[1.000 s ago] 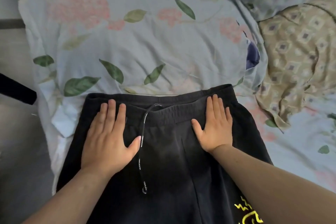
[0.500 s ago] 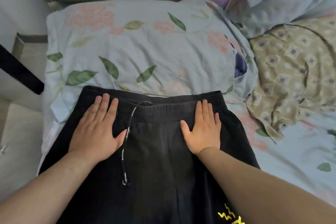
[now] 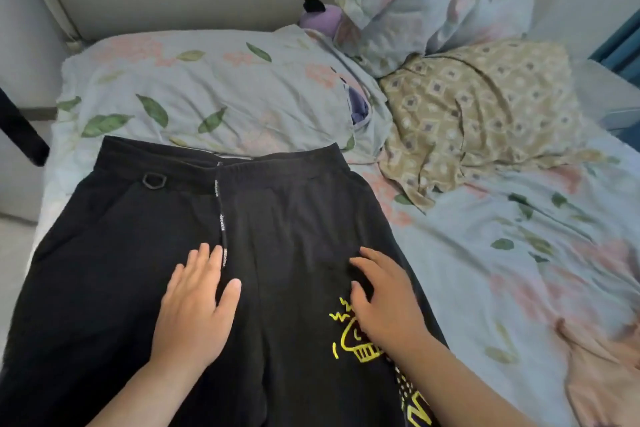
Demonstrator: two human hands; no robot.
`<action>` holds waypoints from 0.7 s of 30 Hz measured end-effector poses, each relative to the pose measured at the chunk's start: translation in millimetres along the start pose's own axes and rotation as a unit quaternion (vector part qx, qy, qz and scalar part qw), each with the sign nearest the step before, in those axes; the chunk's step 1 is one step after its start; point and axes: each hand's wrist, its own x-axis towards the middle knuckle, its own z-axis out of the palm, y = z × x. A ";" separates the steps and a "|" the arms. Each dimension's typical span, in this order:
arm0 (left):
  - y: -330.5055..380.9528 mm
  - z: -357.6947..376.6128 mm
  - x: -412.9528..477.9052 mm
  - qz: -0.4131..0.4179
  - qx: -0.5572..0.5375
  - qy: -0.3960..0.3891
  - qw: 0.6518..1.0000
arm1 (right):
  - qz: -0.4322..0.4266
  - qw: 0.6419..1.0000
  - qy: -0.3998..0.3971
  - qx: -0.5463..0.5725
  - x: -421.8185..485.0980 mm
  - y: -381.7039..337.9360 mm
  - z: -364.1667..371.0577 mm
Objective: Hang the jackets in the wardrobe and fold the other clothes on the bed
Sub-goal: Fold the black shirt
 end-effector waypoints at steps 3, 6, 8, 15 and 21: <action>27.7 15.6 -42.0 0.041 0.038 -0.013 0.998 | 0.091 0.995 0.030 0.015 -47.5 42.8 -18.6; 52.8 31.9 -83.0 0.120 0.100 -0.078 0.985 | 0.088 0.996 0.032 0.003 -77.9 64.4 -18.8; 62.9 41.6 -99.4 0.158 0.163 -0.095 0.969 | 0.071 0.997 0.033 -0.015 -84.4 66.9 -11.9; 78.1 59.5 -124.7 0.060 0.232 -0.080 0.968 | 0.073 0.995 0.029 0.063 -77.2 74.5 -15.3; 98.2 65.5 -118.4 -0.022 0.227 -0.085 0.970 | 0.115 0.988 0.032 0.101 -39.2 88.5 -37.3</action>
